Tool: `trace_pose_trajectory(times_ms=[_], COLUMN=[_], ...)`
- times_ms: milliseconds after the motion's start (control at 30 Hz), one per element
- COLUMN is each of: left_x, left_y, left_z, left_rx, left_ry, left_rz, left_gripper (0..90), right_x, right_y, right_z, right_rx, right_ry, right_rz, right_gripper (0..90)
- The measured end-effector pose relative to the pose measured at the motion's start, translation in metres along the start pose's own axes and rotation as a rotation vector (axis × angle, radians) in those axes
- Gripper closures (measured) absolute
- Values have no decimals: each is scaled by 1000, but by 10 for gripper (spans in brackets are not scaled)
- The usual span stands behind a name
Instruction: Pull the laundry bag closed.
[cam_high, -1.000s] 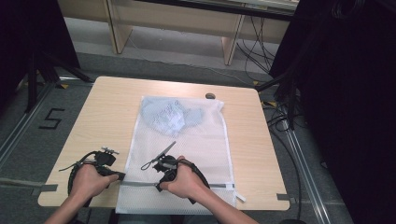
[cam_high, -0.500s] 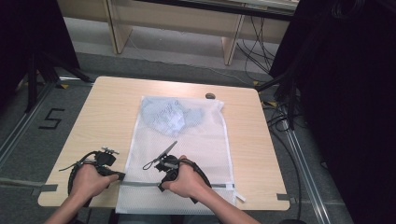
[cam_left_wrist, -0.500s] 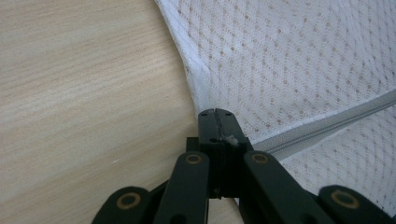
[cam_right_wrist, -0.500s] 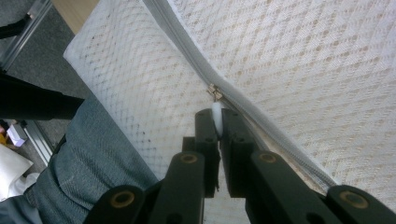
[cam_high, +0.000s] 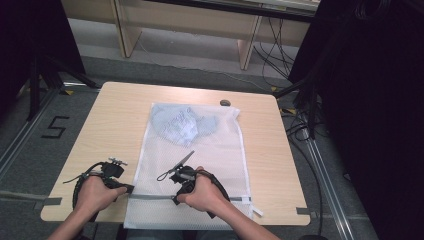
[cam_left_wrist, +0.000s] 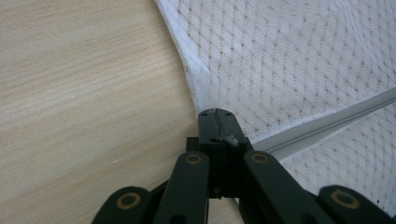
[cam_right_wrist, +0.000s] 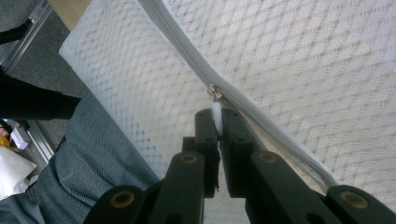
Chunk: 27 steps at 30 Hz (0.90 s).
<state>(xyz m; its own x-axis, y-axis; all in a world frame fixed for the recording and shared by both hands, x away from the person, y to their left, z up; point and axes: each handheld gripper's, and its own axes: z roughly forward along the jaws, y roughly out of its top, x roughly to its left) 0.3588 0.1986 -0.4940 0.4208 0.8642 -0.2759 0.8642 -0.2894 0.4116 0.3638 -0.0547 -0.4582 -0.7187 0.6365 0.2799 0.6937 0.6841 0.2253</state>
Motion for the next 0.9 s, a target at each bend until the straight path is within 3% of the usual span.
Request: trace_pose_trajectory(times_ms=[67, 467, 533, 567, 600, 733, 767, 800, 900], left_x=[0, 0, 0, 0, 0, 0, 0, 0, 0], left_y=[0, 0, 0, 0, 0, 0, 0, 0, 1], left_z=[0, 0, 0, 0, 0, 0, 0, 0, 0], left_rx=[-1, 0, 0, 0, 0, 1, 1, 1, 5], left_ry=[2, -1, -1, -1, -1, -2, -2, -3, -2], left_rz=[6, 7, 7, 7, 7, 7, 7, 6, 13], left_gripper=[899, 899, 899, 899, 899, 899, 899, 899, 899], right_x=[-2, -7, -9, -9, -7, -9, -12, -12, -14], right_y=[-1, -7, -8, -8, -8, -11, -12, -13, -15], right_z=[0, -4, -5, -5, -7, -7, -7, -7, -7], right_rx=[-8, -18, -15, -15, -21, -20, -18, -13, -14], right_ry=[-6, -7, -16, -16, 4, 2, -20, -20, -18], right_rz=[-18, -2, -27, -27, 7, 2, -23, -3, -7], right_gripper=[871, 870, 870, 870, 870, 870, 870, 870, 870])
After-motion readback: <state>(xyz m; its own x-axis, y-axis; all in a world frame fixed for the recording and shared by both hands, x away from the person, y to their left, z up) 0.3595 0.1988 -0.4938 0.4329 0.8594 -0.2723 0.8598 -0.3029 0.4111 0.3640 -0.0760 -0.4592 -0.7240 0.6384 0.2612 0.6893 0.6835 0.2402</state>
